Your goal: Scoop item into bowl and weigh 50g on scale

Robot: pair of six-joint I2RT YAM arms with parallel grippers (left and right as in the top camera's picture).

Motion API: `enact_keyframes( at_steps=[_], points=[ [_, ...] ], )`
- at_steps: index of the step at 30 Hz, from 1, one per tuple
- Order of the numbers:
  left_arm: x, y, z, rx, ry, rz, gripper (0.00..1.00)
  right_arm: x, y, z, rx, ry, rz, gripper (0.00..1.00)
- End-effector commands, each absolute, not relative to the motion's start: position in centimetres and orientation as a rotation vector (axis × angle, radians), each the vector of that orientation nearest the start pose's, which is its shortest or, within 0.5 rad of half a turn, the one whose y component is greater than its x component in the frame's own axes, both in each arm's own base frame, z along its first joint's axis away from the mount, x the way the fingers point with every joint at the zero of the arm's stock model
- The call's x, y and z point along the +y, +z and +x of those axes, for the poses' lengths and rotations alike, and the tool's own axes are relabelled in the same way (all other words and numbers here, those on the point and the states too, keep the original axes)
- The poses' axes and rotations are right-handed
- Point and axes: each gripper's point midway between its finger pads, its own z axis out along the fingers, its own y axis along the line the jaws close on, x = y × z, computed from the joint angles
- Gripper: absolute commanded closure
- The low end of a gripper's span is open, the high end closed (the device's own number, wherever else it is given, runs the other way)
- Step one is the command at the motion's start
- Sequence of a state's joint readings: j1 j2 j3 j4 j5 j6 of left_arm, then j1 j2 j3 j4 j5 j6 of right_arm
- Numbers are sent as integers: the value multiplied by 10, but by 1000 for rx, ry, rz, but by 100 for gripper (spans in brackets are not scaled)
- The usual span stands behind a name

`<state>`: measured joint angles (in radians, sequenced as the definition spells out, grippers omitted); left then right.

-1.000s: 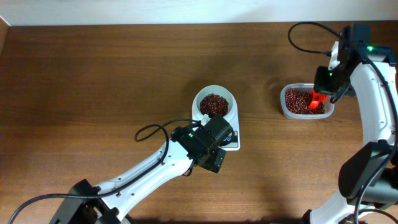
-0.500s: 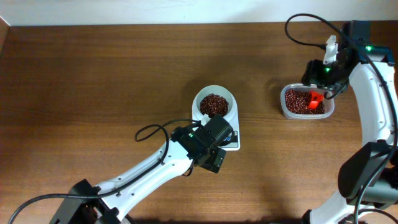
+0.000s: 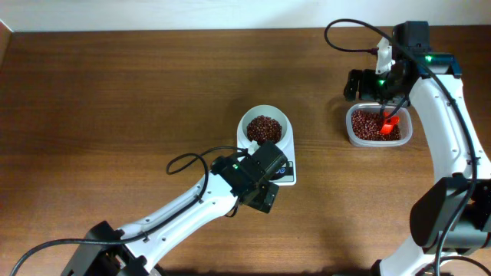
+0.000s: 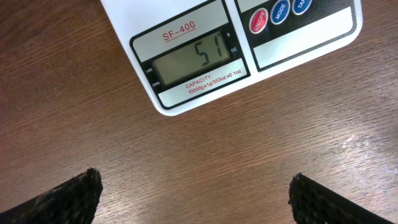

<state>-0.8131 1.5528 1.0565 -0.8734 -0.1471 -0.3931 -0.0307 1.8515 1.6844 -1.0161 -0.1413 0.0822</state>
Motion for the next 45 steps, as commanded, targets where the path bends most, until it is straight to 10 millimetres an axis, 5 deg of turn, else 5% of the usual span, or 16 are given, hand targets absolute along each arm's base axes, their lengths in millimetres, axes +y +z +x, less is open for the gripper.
enact_keyframes(
  at_steps=[1,41,45],
  points=[
    [-203,71,230,2840,32,574,1,14,161,440,2741,219,115,1],
    [-205,74,246,2791,20,529,1,14,161,440,2741,219,115,1],
    [-205,74,246,2791,20,529,1,7,170,461,2649,169,113,1]
  ],
)
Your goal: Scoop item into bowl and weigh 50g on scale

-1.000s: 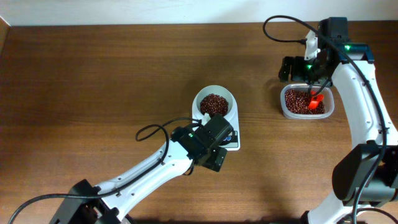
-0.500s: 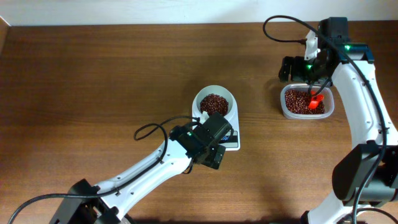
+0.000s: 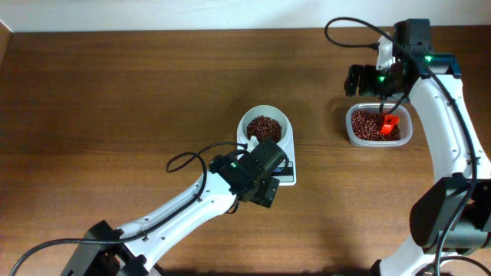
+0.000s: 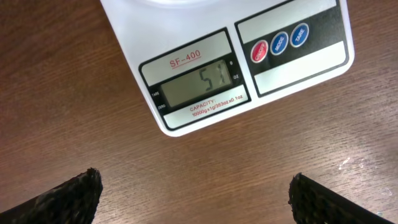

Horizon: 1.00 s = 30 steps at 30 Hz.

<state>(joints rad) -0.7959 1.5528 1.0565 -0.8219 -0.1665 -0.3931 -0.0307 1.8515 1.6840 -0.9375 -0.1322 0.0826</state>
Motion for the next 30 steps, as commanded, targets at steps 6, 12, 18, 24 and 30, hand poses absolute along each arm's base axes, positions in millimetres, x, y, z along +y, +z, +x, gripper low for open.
enact_keyframes(
  at_steps=[6,12,18,24,30],
  points=[
    [-205,74,246,2791,20,529,1,6,187,469,2597,184,110,1],
    [-205,74,246,2791,20,529,1,-29,224,422,2720,88,224,48],
    [-205,74,245,2792,21,529,1,-69,167,376,2924,-115,480,1],
    [-205,74,246,2791,20,529,1,-66,121,381,2924,-113,467,19],
    [-205,74,246,2791,20,529,1,-58,97,390,2888,-37,453,38]
  ],
)
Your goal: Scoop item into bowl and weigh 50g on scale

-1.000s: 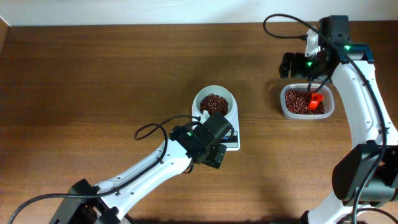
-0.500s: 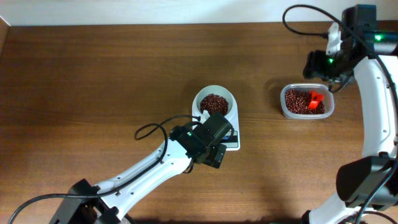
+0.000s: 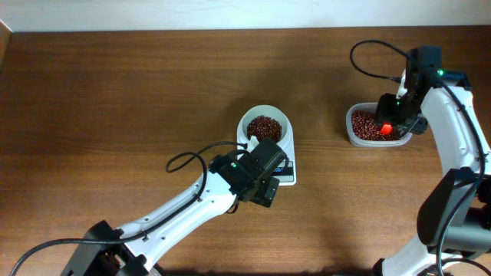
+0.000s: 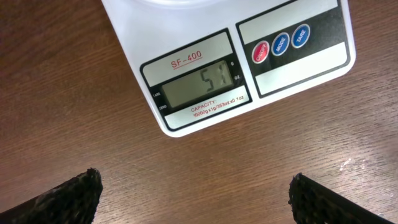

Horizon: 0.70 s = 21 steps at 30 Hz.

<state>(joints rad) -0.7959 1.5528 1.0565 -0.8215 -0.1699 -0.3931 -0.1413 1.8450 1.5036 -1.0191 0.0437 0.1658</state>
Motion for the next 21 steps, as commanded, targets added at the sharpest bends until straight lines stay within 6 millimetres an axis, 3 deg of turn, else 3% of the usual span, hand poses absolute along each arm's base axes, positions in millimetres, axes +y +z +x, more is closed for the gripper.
enact_keyframes(
  at_steps=[1,3,5,9,14,17,21],
  points=[
    [-205,74,246,2791,20,529,1,-58,97,390,2885,-38,453,46],
    [-205,74,246,2791,20,529,1,-58,98,392,2879,-38,452,64],
    [-205,74,245,2792,21,529,1,-59,98,394,2871,-38,451,65],
    [-205,74,245,2792,20,529,1,-59,98,395,2868,-39,450,78],
    [-205,74,245,2792,20,529,1,-60,98,394,2871,-51,436,80],
    [-205,74,245,2792,21,529,1,-61,98,395,2868,-52,437,96],
    [-205,74,245,2792,21,529,1,-61,104,398,2866,-62,352,96]
  ],
)
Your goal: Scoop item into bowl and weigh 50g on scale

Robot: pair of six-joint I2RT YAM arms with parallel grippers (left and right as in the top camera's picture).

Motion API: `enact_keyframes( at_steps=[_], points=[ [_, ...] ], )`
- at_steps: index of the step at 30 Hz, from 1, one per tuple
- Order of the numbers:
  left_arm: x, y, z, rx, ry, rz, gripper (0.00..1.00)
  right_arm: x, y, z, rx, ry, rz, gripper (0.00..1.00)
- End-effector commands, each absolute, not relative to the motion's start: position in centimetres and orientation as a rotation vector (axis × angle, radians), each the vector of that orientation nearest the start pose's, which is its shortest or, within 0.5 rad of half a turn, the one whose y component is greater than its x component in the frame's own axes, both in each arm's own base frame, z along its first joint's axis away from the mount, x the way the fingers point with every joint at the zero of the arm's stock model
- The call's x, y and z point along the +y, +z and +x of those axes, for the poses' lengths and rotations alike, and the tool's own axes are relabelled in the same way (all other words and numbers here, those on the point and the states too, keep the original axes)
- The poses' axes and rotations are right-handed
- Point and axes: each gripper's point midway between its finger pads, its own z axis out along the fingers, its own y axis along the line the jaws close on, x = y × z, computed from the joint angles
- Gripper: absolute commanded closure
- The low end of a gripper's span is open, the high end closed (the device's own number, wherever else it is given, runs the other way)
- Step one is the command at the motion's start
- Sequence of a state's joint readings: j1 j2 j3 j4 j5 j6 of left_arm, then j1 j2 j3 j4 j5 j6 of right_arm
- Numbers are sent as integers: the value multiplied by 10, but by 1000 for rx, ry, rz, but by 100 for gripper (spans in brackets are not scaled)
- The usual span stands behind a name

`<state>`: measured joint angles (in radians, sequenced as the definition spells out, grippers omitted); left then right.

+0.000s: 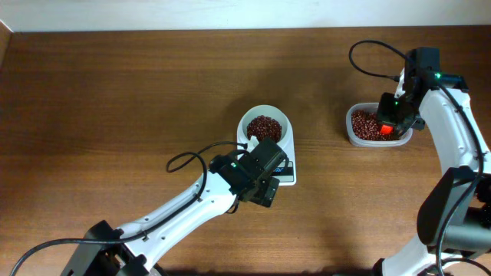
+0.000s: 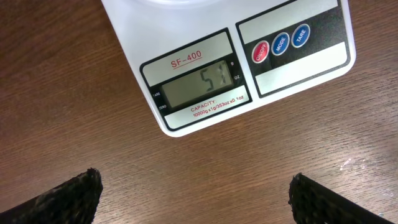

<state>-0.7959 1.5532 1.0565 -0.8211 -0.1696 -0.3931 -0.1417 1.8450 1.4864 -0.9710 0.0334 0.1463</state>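
Observation:
A white bowl (image 1: 265, 126) full of red beans sits on the white scale (image 2: 236, 59), whose display (image 2: 199, 84) reads 51. My left gripper (image 2: 196, 200) hovers open over bare wood just in front of the scale, with nothing between its fingers (image 2: 68, 198). In the overhead view the left gripper (image 1: 262, 189) covers the scale's front. My right gripper (image 1: 390, 123) is low over the clear bean container (image 1: 360, 126). The red scoop (image 1: 386, 130) shows right at its tip, apparently held; the fingers themselves are hidden under the wrist.
Brown wooden table (image 1: 115, 100), with a pale wall along its far edge. The scale's red and blue buttons (image 2: 280, 42) face the left wrist camera. A black cable (image 1: 188, 161) loops beside the left arm, and another arches above the right arm.
At first my left gripper was close over the scale's display, which read 51, while my right gripper stood at the container's far side with the scoop in the beans. The left gripper then sat slightly further back. Later the right arm was at the container's right, gripper low over the scoop.

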Motion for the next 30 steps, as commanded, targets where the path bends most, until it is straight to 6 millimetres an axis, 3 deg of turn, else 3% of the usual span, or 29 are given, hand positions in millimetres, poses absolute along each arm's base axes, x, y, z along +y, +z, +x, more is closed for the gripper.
enact_keyframes(
  at_steps=[1,5,7,10,16,17,22,25,28,30],
  points=[
    [-205,74,245,2792,21,529,1,-62,116,403,2847,-63,346,96],
    [-205,74,245,2792,20,529,1,-57,154,406,2843,-101,283,96],
    [-205,74,245,2792,20,529,1,-48,158,403,2863,-112,216,96],
    [-205,74,245,2792,21,529,1,-47,159,393,2897,-303,150,96],
    [-205,74,245,2791,21,530,1,-40,178,397,2791,-729,-15,96],
    [-205,74,245,2791,20,531,1,-33,179,398,2785,-735,-74,96],
    [-205,74,245,2791,20,530,1,-23,177,400,2794,-686,-122,96],
    [-205,74,245,2791,20,531,1,-2,182,403,2816,-505,-187,96],
    [-205,74,245,2791,20,530,1,36,202,408,2798,-197,-326,96],
    [-205,74,245,2791,20,530,1,77,228,404,2745,127,-446,96]
  ],
)
